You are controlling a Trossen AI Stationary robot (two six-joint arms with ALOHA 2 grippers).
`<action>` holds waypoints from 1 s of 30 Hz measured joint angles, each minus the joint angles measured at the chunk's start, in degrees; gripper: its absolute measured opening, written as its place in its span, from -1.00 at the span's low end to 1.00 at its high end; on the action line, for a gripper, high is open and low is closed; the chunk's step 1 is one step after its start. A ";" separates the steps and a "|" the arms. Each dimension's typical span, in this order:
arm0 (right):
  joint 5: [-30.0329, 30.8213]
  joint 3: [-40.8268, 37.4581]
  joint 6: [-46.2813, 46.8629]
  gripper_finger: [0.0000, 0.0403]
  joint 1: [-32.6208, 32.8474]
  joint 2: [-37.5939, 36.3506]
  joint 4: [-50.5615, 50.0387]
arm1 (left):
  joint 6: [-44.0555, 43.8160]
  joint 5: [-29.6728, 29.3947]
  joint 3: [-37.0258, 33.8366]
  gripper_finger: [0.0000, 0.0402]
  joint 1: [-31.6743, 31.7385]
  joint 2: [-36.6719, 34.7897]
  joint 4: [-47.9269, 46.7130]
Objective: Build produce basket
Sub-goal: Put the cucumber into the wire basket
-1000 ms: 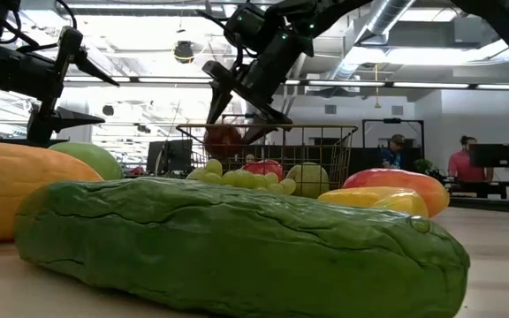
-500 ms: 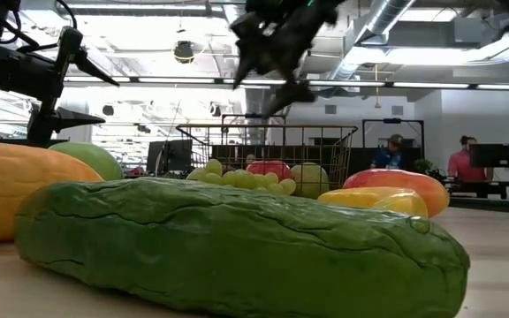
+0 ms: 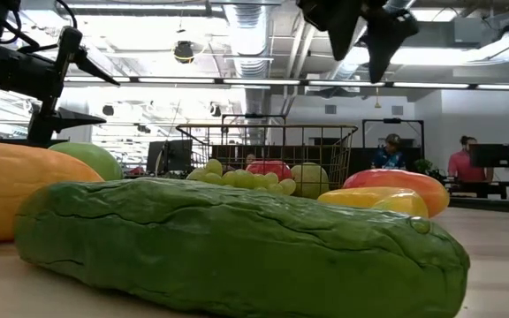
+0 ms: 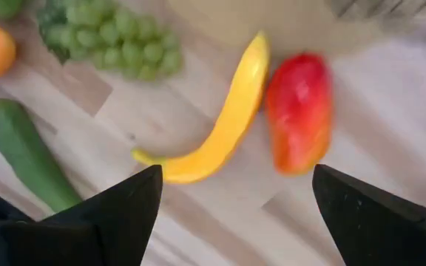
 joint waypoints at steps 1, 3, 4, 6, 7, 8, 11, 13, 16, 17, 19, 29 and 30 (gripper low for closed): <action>0.10 -0.04 1.98 0.81 1.16 0.38 -0.32 | -0.31 0.32 0.02 0.63 0.00 0.00 0.00; 0.21 -0.09 5.67 0.78 3.27 1.32 -0.39 | -0.60 1.28 0.02 0.63 -0.01 0.00 -0.02; 0.24 -0.09 7.21 0.77 4.14 1.75 -0.41 | -0.59 1.98 0.02 0.63 0.00 0.00 -0.02; 0.30 -0.07 9.94 0.75 5.65 2.69 -0.17 | -0.51 3.15 0.02 0.63 -0.02 0.00 -0.04; 0.30 0.00 11.23 0.74 6.25 3.38 0.33 | -0.47 3.53 0.02 0.63 -0.02 0.00 -0.07; 0.32 -0.06 12.37 0.73 6.73 3.84 0.61 | -0.47 4.06 0.04 0.63 -0.01 0.00 -0.11; 0.28 0.12 15.85 0.71 7.82 5.50 2.62 | -0.24 4.61 0.08 0.63 -0.02 0.00 -0.46; 0.08 -0.25 17.62 0.70 9.01 6.53 3.83 | 0.70 5.56 0.09 0.63 -0.01 -0.02 -0.48; -0.11 -0.13 15.65 0.70 11.55 8.27 9.92 | 2.21 8.18 0.18 0.63 -0.02 -0.05 -1.29; -0.14 -0.13 13.44 0.70 12.49 8.60 12.47 | 2.49 8.74 0.20 0.63 -0.02 -0.06 -1.40; -0.08 -0.06 8.26 0.70 14.36 9.77 18.38 | 2.75 9.64 0.20 0.63 -0.02 0.39 -1.44; 4.33 -0.06 -12.66 0.70 16.36 15.19 33.24 | 3.60 12.25 0.17 0.63 -0.02 1.14 -1.34; 3.91 -0.09 -13.56 0.70 16.61 16.02 34.31 | 3.59 12.41 0.16 0.63 -0.02 1.17 -1.30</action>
